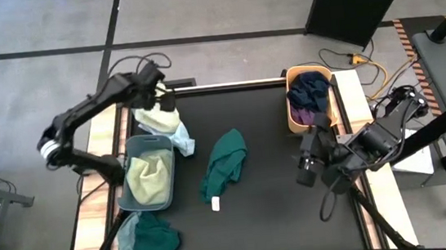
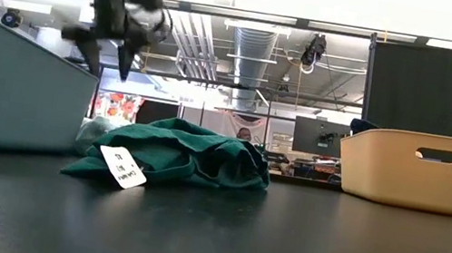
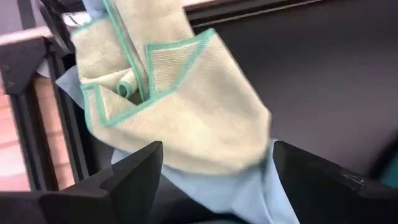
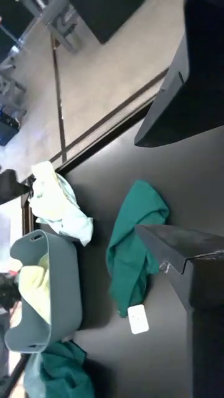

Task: Sort towels by color in basket
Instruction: Put the light yellow towel into the blue bin

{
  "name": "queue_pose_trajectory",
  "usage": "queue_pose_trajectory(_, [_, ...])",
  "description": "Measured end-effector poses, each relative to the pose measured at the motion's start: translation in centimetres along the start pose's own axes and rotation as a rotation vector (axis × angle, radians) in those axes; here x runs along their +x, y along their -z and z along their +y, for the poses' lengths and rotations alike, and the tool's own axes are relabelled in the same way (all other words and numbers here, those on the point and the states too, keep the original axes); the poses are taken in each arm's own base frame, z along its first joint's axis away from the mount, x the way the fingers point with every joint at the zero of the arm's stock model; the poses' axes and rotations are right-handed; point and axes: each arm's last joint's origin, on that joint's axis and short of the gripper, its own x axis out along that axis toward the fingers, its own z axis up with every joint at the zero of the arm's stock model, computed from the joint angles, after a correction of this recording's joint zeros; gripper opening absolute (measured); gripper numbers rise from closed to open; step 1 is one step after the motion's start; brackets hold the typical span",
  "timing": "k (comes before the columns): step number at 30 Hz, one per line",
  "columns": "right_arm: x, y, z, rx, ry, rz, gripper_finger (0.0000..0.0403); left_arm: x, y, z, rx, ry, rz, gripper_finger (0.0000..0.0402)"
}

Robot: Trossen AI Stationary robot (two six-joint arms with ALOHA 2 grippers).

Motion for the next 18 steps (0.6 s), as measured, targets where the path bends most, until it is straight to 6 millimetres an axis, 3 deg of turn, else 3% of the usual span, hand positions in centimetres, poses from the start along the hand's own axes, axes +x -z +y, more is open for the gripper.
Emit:
queue_pose_trajectory(5, [0.1,0.0,0.0,0.046,0.008,-0.002,0.0206,4.4,-2.4,1.2,-0.016,-0.042,0.093,0.0290])
queue_pose_trajectory(10, [0.4,-0.2,-0.3,0.080,0.029,-0.003,0.0206,7.8,-3.4,1.5,0.005,0.011,0.222,0.0290])
queue_pose_trajectory(18, [1.3,-0.5,-1.0,0.133,0.092,-0.013,0.0206,8.5,-4.9,0.0,-0.030,0.049,0.189,0.0290])
